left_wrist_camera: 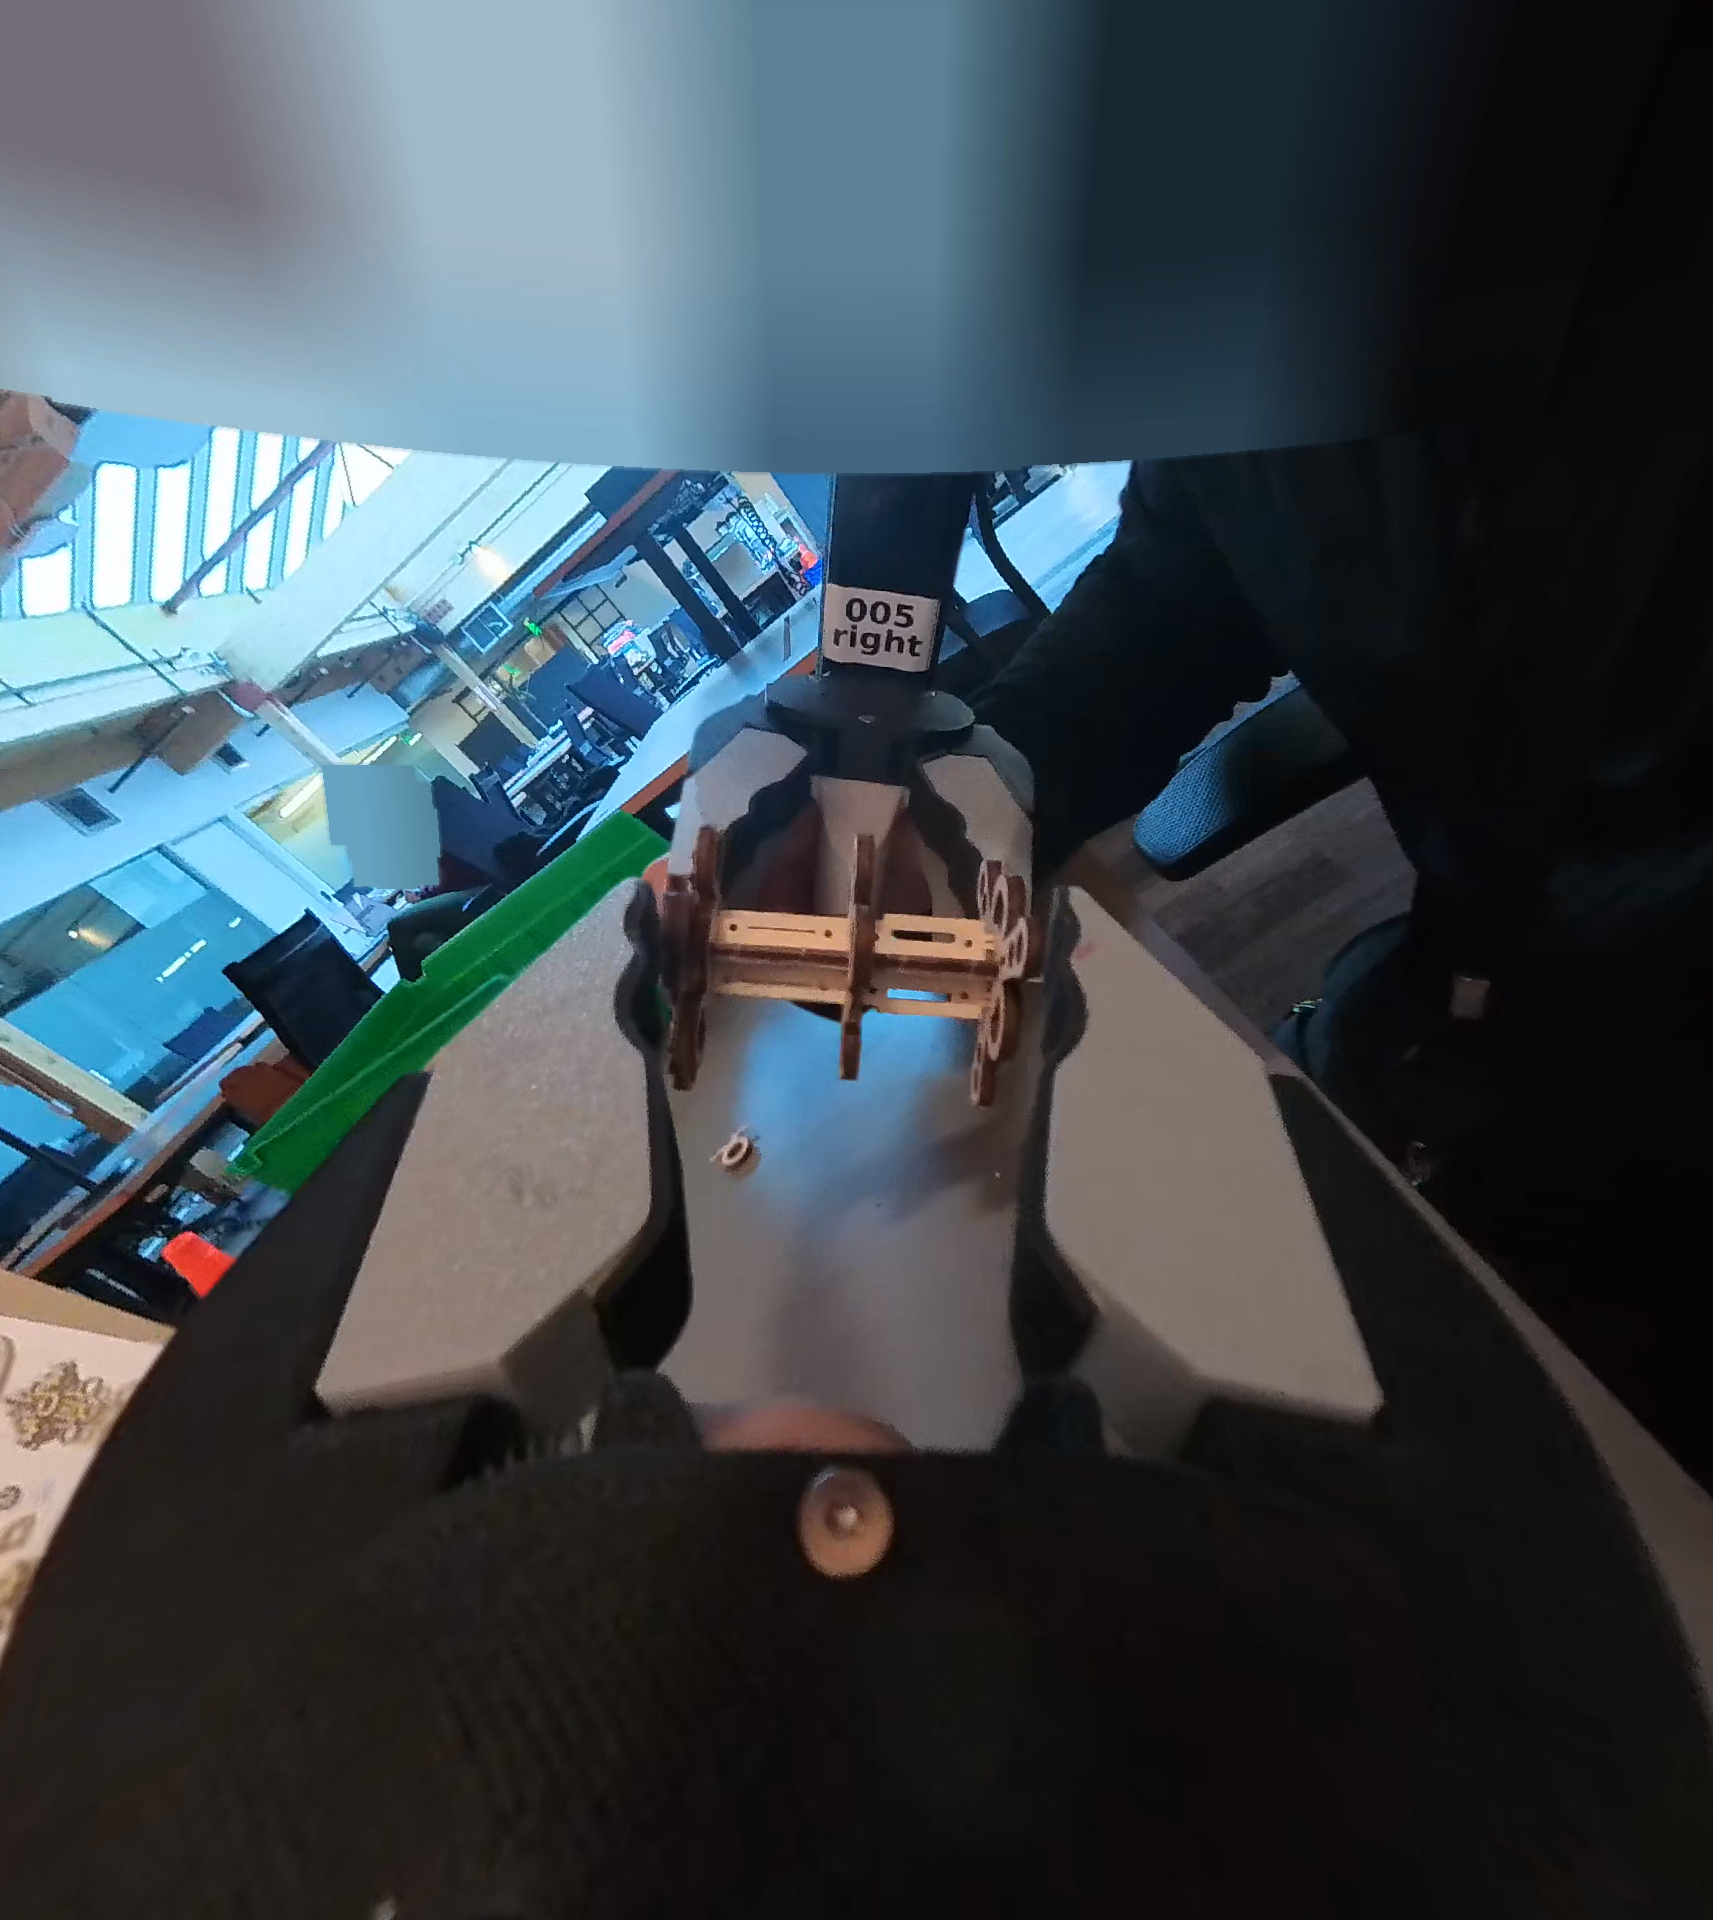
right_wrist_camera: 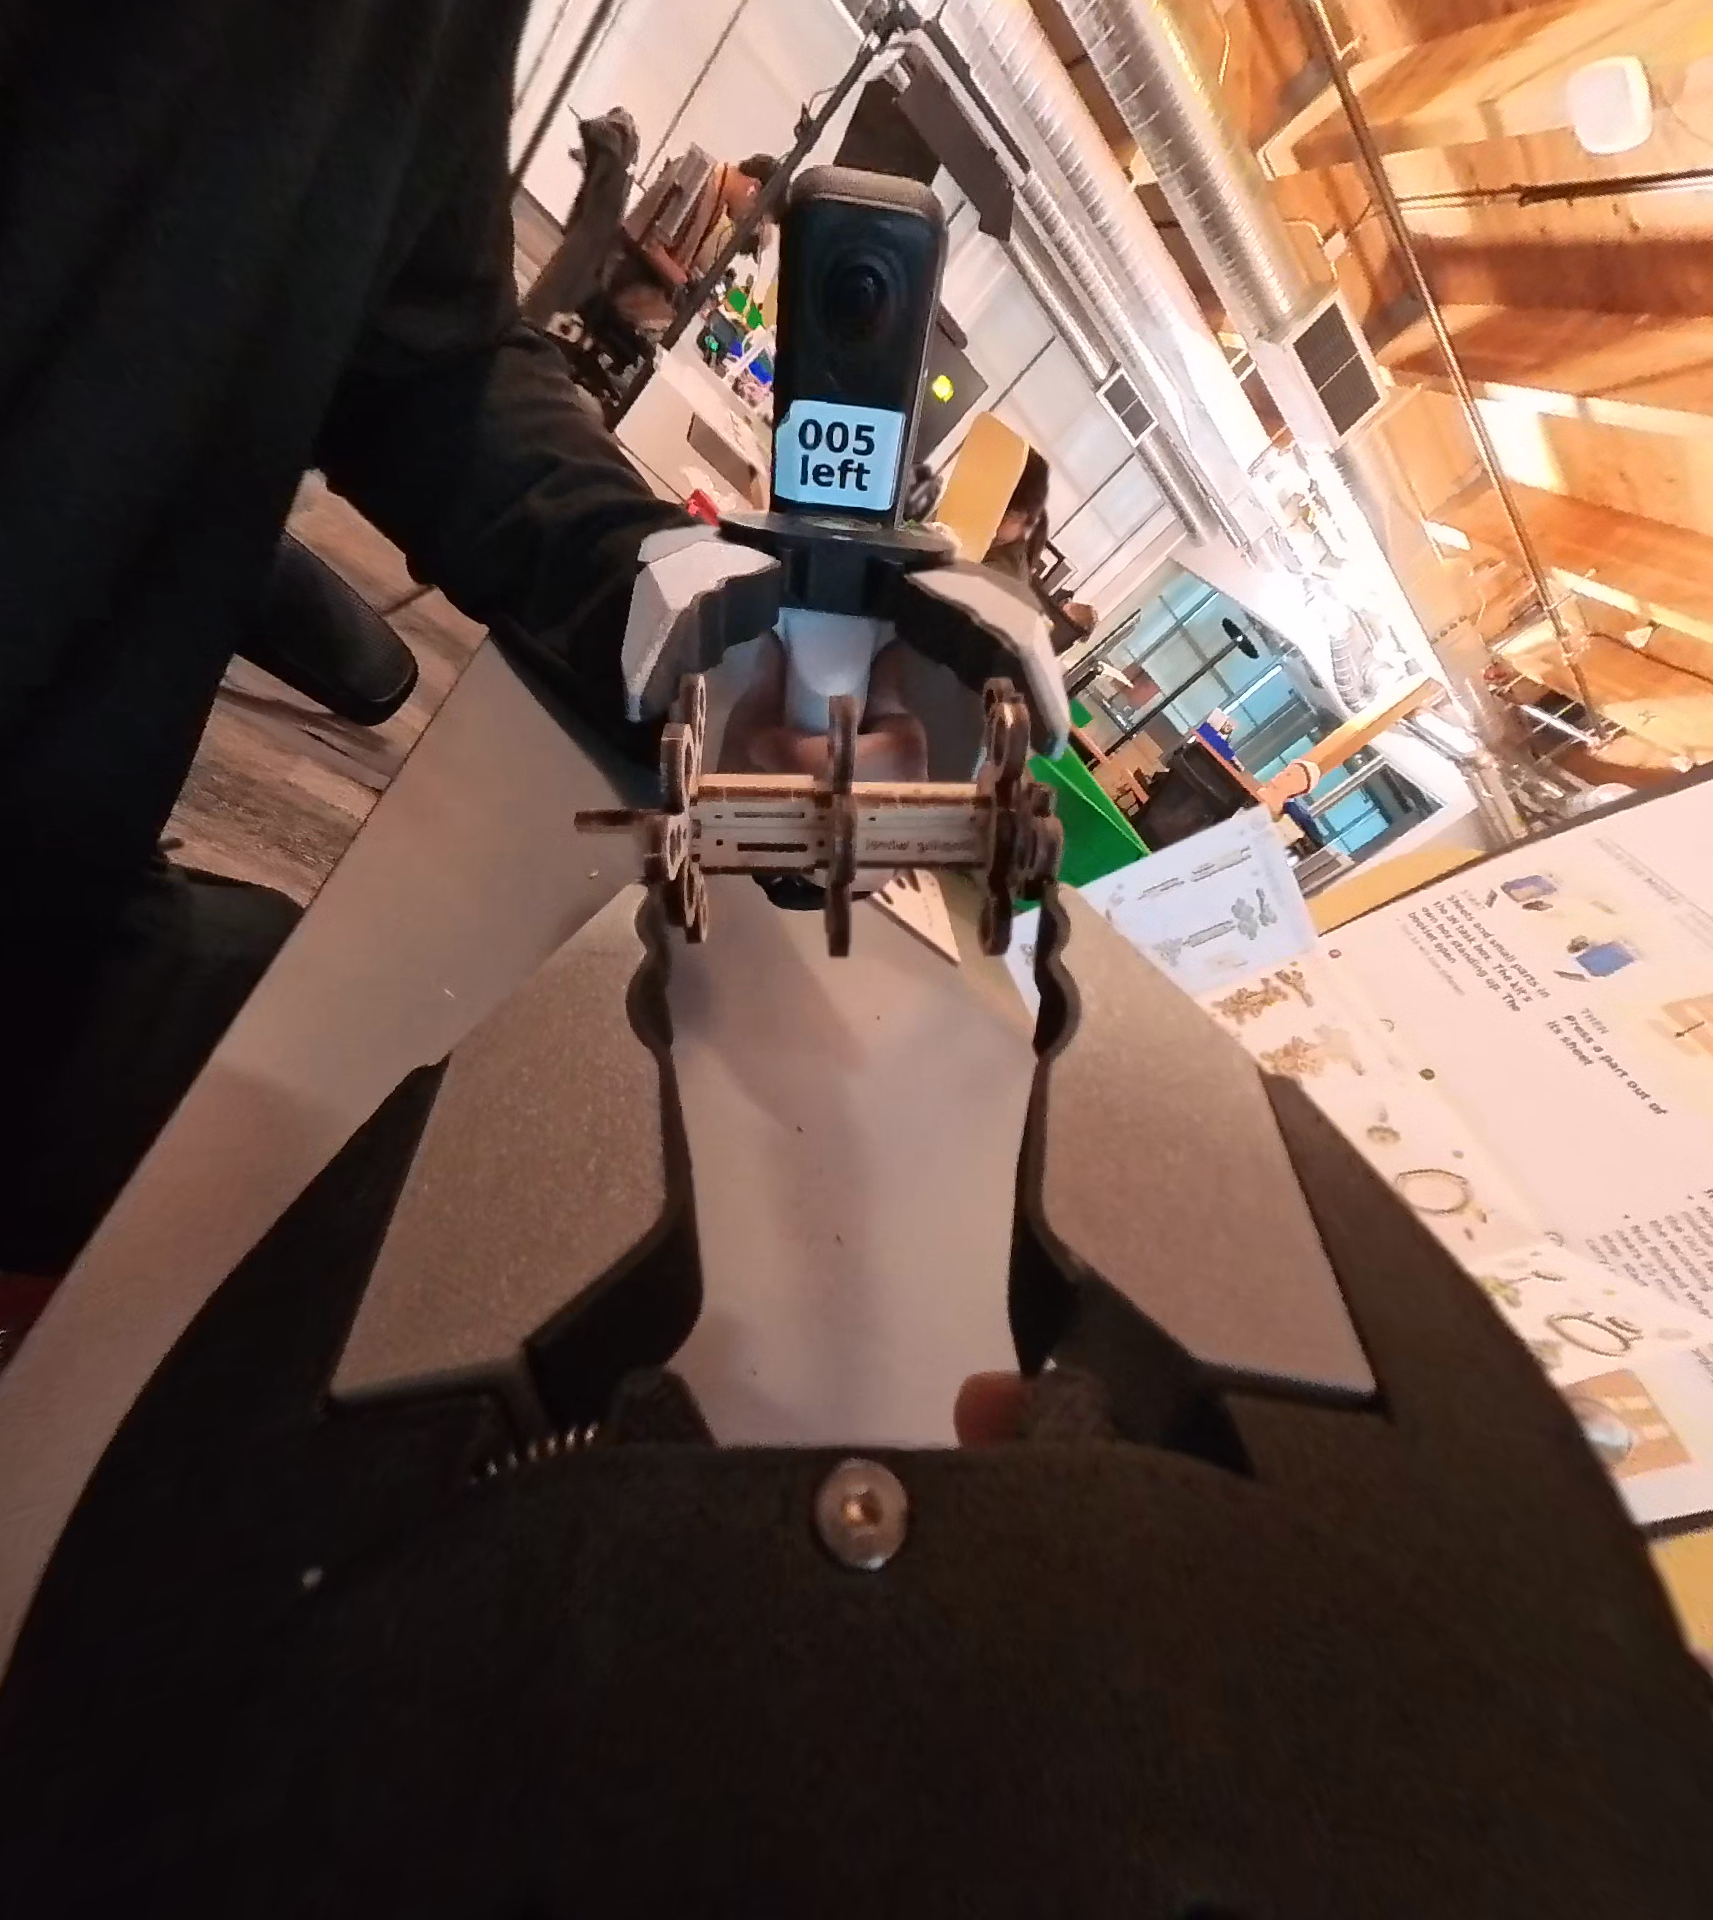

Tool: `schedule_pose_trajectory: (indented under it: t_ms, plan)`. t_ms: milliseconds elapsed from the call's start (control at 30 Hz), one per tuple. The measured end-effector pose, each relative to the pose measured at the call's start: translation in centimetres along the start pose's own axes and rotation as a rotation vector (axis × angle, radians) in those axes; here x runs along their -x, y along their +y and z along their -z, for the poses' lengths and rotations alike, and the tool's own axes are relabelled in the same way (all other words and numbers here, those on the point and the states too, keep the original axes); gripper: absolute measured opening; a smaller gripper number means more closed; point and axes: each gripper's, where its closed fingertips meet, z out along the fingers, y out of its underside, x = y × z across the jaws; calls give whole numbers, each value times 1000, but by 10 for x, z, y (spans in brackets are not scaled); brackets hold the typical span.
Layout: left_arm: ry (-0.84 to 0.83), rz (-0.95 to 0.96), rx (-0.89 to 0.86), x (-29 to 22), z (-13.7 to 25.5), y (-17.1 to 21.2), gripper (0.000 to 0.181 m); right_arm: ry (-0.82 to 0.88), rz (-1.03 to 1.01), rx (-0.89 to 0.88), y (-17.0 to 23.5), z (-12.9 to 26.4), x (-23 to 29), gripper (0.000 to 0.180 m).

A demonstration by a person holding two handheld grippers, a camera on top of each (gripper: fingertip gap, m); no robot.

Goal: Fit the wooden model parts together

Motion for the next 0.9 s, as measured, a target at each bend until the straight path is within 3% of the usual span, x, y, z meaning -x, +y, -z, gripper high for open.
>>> schedule_pose_trajectory:
  t_ms: [267,567,733,900]
  plan:
    - [27,161,51,4,3,24,74,-7,22,46,13,-1,0,66]
    - [-16,-104,212,2,2,45,71,77,683,266,41,-5,11,66]
    - [-4,-110,264,1,4,57,75,49,751,310,54,-3,12,66]
    - [13,-56,317,5,14,68,66,36,777,348,63,0,5,66]
